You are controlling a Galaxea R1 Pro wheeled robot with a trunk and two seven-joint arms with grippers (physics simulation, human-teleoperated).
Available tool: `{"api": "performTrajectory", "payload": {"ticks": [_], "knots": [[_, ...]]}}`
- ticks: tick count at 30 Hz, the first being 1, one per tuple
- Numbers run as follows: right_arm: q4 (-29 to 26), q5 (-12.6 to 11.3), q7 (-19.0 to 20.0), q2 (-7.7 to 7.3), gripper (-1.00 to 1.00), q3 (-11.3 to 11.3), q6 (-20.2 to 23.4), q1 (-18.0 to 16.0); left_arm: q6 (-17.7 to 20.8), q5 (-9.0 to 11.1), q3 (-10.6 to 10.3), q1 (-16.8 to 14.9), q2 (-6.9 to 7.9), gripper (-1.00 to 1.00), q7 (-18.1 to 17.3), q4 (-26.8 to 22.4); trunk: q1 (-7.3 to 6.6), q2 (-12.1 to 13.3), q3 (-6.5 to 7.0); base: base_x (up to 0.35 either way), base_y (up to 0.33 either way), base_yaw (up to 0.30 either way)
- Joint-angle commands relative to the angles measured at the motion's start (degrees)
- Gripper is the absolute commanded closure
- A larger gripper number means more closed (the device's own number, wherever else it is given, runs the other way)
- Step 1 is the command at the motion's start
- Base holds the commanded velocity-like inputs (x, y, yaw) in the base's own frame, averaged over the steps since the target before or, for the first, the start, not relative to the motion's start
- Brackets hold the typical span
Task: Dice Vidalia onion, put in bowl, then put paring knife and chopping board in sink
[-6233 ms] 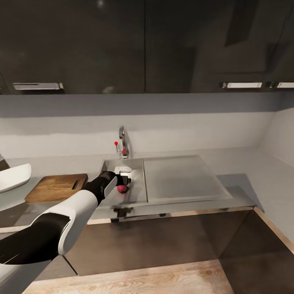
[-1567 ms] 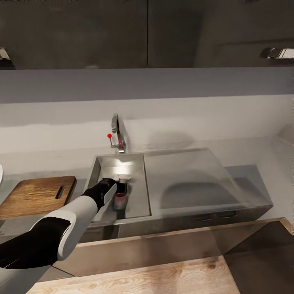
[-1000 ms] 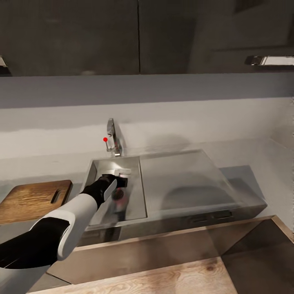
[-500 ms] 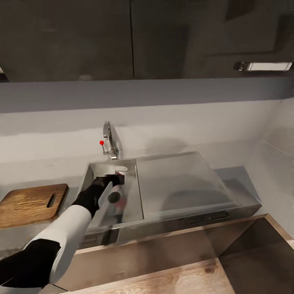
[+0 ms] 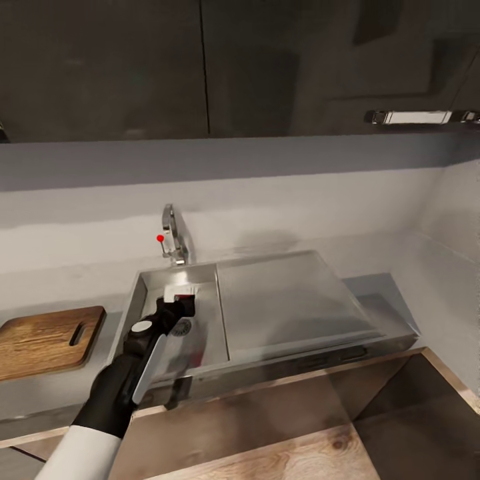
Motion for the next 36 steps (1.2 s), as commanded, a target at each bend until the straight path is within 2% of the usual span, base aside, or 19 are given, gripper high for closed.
{"api": "performTrajectory", "payload": {"ticks": [1, 3, 7, 20, 36], "knots": [[-0.1, 0.2, 0.5, 0.09, -1.0, -0.4, -0.1, 0.0, 0.7, 0.7, -0.1, 0.9, 0.48, 1.0, 0.3, -2.1, 0.02, -0.1, 0.03, 0.0, 0.0, -0.08], [-0.1, 0.2, 0.5, 0.09, -1.0, -0.4, -0.1, 0.0, 3.3, 0.7, -0.1, 3.5, 1.23, 1.0, 0.3, -7.1, 0.02, -0.1, 0.21, 0.0, 0.0, -0.08], [0.0, 0.2, 0.5, 0.09, -1.0, -0.4, -0.1, 0.0, 4.7, 0.7, -0.1, 4.3, 1.39, 1.0, 0.3, -8.7, 0.02, -0.1, 0.57, -0.038, 0.034, -0.047], [0.0, 0.3, 0.4, 0.09, -1.0, -0.4, -0.1, 0.0, 5.1, 0.7, -0.1, 4.5, 1.49, 1.0, 0.3, -9.5, 0.02, -0.1, 1.36, -0.089, 0.236, 0.088], [0.0, 0.3, 0.4, 0.09, -1.0, -0.4, -0.1, 0.0, 5.1, 0.7, -0.1, 4.6, 1.5, 1.0, 0.3, -9.5, 0.02, -0.1, 1.39, -0.003, 0.025, 0.003]]}}
